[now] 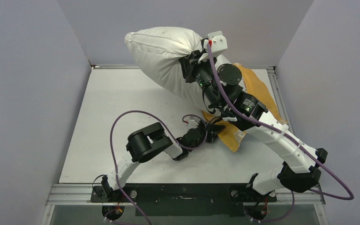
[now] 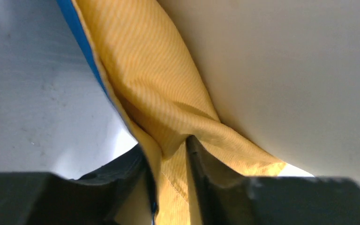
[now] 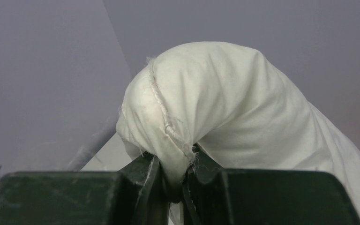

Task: Put the pillow into the pillowcase
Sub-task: Stuff the pillow into the pillowcase.

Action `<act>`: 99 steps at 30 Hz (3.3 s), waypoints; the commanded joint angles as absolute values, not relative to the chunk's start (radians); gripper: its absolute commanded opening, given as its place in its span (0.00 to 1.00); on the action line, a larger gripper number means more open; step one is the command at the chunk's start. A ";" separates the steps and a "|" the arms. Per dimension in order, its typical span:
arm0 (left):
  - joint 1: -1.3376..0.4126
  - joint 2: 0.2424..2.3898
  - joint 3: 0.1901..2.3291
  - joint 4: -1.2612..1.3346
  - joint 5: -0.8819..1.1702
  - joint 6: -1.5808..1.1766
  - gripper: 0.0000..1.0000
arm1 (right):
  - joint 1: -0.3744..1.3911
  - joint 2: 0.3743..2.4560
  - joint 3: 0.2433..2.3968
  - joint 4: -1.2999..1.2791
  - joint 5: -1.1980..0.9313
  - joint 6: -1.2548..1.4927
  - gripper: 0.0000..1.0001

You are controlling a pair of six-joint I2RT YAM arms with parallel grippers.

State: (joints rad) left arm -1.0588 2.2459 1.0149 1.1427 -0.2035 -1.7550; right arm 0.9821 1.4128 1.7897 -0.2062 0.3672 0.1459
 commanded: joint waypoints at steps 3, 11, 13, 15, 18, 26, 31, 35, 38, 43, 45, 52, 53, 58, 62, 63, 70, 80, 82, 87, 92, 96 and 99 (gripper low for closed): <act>-1.046 2.188 0.921 1.319 -0.333 -1.701 0.00 | 0.986 1.287 1.833 0.067 0.382 0.148 0.05; -1.000 1.675 0.696 1.152 -0.369 -1.353 0.00 | 0.986 1.254 1.809 0.004 0.431 0.103 0.05; -0.996 1.498 0.720 0.932 -0.387 -1.239 0.00 | 0.986 1.241 1.797 -0.033 0.450 0.086 0.05; -0.996 1.341 0.807 0.675 -0.412 -1.126 0.00 | 0.986 1.225 1.780 -0.046 0.471 0.073 0.05; -0.984 1.188 0.928 0.453 -0.413 -0.988 0.00 | 0.985 1.198 1.744 -0.052 0.487 0.062 0.05; -0.937 1.182 1.484 -0.041 -0.278 -0.719 0.00 | 0.985 1.173 1.657 -0.088 0.467 0.096 0.05; -0.892 1.297 1.806 -0.243 -0.234 -0.640 0.00 | 0.982 1.139 1.568 -0.121 0.487 0.159 0.05; -0.798 1.416 2.001 -0.320 -0.044 -0.689 0.00 | 0.975 1.093 1.456 -0.122 0.505 0.209 0.05; -0.789 1.507 2.130 -0.358 0.012 -0.699 0.00 | 0.963 1.063 1.357 -0.130 0.513 0.259 0.05; -0.817 1.644 2.218 -0.373 0.167 -0.730 0.00 | 0.933 0.995 1.153 -0.096 0.516 0.346 0.05; -0.849 1.671 2.193 -0.391 0.164 -0.719 0.00 | 0.914 0.965 1.055 -0.094 0.508 0.395 0.05; -0.942 1.599 1.767 -0.250 0.090 -0.723 0.00 | 0.862 0.777 0.757 -0.190 0.474 0.544 0.06; -0.952 1.559 1.693 -0.204 0.078 -0.727 0.00 | 0.860 0.748 0.739 -0.228 0.467 0.554 0.09; -1.002 1.421 1.368 -0.110 -0.044 -0.756 0.00 | 0.861 0.619 0.772 -0.496 0.379 0.564 0.82; -1.020 1.323 1.150 -0.035 -0.103 -0.809 0.00 | 0.860 0.537 0.875 -0.654 0.356 0.586 0.99; -1.026 1.302 1.104 -0.018 -0.116 -0.822 0.00 | 0.860 0.530 0.903 -0.678 0.357 0.590 1.00; -1.076 1.231 0.823 0.111 -0.188 -0.941 0.00 | 0.860 0.576 1.082 -0.784 0.397 0.550 1.00; -1.045 1.251 0.668 0.033 -0.394 -0.946 0.00 | 0.866 0.609 1.064 -0.769 0.618 0.485 0.95; -1.002 1.253 0.653 0.010 -0.394 -0.933 0.00 | 0.866 0.649 0.994 -0.754 0.635 0.505 0.95; -0.861 1.230 0.647 -0.033 -0.343 -0.861 0.00 | 0.863 0.777 0.842 -0.695 0.580 0.531 0.95; -0.760 1.204 0.758 -0.087 -0.306 -0.741 0.00 | 0.814 0.894 0.817 -0.602 0.377 0.576 0.95; -0.741 1.225 0.898 -0.143 -0.284 -0.624 0.00 | 0.732 0.946 0.696 -0.413 0.138 0.630 0.95; -0.741 1.245 0.990 -0.202 -0.246 -0.554 0.00 | 0.674 0.990 0.588 -0.198 -0.107 0.696 0.97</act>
State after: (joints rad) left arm -0.7593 1.2228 0.8600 -0.0921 -0.2203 -0.7151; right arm 0.7300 0.9337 0.7090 -0.4473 0.2478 0.6044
